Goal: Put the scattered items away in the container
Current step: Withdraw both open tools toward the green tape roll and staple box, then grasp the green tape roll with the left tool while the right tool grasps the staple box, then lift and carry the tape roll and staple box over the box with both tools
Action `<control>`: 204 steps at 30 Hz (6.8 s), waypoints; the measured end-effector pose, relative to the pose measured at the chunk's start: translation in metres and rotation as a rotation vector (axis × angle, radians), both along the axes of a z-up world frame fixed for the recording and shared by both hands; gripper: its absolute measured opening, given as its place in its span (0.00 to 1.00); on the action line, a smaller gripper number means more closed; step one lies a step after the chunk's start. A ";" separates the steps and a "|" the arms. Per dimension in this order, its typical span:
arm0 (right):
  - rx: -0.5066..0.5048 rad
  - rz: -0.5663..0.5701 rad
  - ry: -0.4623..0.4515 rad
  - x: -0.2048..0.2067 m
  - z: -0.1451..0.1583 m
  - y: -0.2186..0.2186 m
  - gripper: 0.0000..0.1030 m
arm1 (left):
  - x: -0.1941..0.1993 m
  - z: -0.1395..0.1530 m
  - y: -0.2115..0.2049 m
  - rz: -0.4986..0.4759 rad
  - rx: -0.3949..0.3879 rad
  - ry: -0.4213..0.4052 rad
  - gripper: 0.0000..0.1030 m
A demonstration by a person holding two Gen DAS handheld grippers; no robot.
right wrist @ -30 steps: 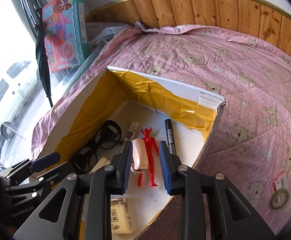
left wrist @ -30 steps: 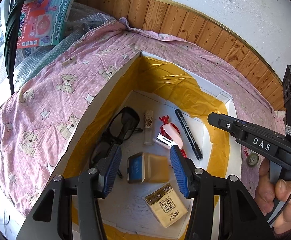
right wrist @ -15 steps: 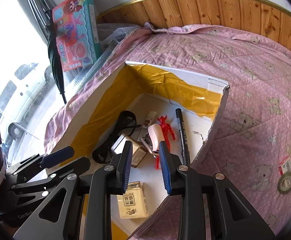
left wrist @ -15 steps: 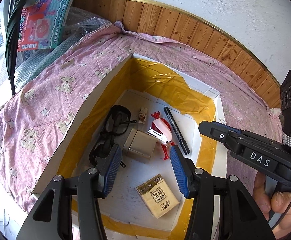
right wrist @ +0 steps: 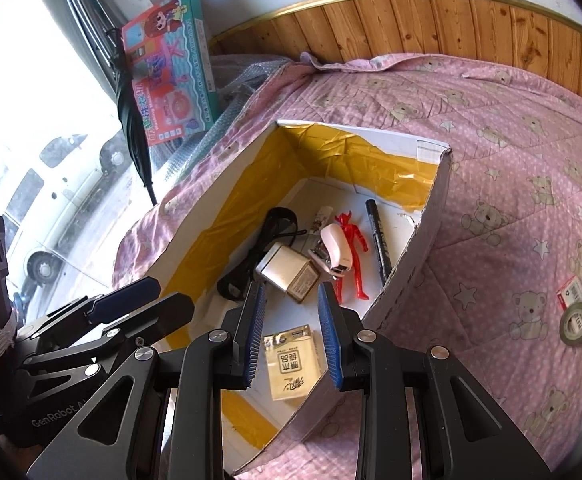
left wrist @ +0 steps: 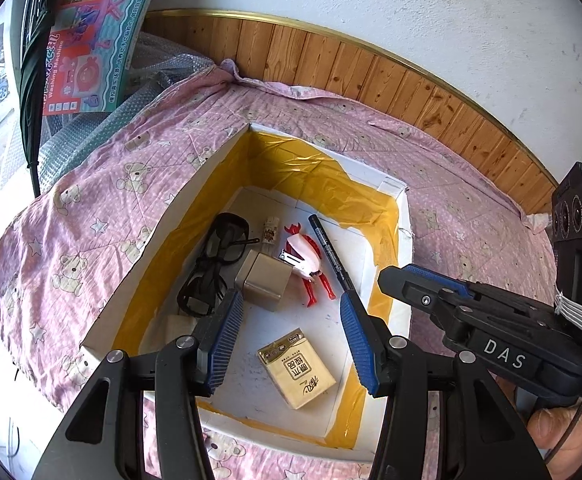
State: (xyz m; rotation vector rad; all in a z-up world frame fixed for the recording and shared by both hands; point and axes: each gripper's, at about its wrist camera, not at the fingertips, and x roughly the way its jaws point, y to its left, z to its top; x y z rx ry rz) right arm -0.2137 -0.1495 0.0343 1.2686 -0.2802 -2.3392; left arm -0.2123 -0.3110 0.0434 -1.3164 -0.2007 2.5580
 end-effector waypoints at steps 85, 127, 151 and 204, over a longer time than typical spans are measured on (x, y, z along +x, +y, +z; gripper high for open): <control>-0.220 -0.416 -0.122 0.104 -0.074 0.275 0.29 | 0.066 -0.019 0.265 -0.387 -0.067 -0.064 0.51; 0.146 -0.263 -0.091 -0.034 -0.139 0.279 0.52 | -0.070 -0.148 0.305 -0.281 -0.008 -0.207 0.42; 0.221 -0.271 -0.067 -0.024 -0.140 0.285 0.39 | -0.058 -0.147 0.307 -0.401 -0.151 -0.112 0.15; 0.081 -0.230 0.116 0.138 0.001 0.184 0.39 | 0.089 0.020 0.188 -0.298 -0.040 0.122 0.15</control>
